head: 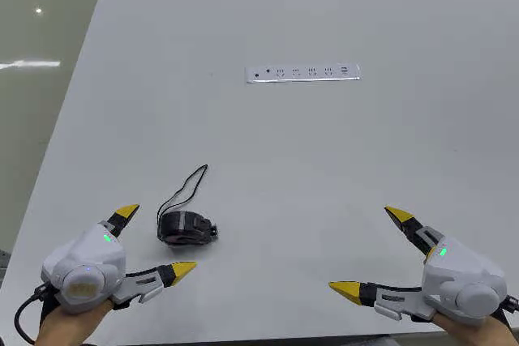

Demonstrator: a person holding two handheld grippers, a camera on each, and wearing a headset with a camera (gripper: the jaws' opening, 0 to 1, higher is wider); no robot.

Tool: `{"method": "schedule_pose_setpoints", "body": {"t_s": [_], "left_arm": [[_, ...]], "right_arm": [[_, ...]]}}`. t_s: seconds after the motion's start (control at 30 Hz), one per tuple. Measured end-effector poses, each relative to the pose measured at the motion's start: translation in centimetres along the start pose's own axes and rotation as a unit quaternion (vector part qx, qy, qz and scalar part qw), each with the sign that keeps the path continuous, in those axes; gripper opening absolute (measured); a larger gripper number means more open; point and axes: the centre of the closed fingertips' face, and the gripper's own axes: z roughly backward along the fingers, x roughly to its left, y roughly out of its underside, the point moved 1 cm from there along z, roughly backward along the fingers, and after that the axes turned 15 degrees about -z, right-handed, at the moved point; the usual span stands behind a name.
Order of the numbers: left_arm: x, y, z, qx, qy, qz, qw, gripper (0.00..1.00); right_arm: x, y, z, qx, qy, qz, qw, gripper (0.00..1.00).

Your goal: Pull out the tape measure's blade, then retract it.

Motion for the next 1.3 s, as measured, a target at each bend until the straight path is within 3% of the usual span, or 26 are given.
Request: {"method": "schedule_pose_setpoints", "body": {"t_s": [0.27,0.53,0.73,0.93,1.03,1.1,1.3], "left_arm": [[0.7,0.1,-0.5,0.005,0.016,-0.01,0.9998,0.8],[0.1,1.0,-1.1,0.029,0.061,-0.039,0.997,0.75],[-0.1,1.5,-1.4,0.043,0.098,-0.057,0.9926,0.65],[-0.1,1.6,-1.9,0.041,0.113,-0.072,0.9901,0.65],[-0.4,1.8,-2.1,0.042,0.13,-0.089,0.9867,0.63],[-0.7,2.3,-2.3,0.05,0.143,-0.102,0.9831,0.62],[-0.7,3.1,-2.7,0.07,0.156,-0.109,0.9791,0.59]], "right_arm": [[0.1,-0.3,-1.0,0.009,-0.022,0.013,0.9996,0.96],[0.5,-0.3,-2.4,0.026,-0.055,0.038,0.9975,0.93],[1.0,-0.6,-3.5,0.03,-0.08,0.058,0.9947,0.89],[1.9,-1.0,-4.8,0.03,-0.109,0.073,0.9909,0.85],[2.4,-1.4,-5.5,0.023,-0.122,0.07,0.9898,0.83],[2.8,-1.5,-6.0,0.024,-0.131,0.082,0.9877,0.81],[3.8,-1.5,-7.4,0.034,-0.151,0.096,0.9833,0.78]]}}
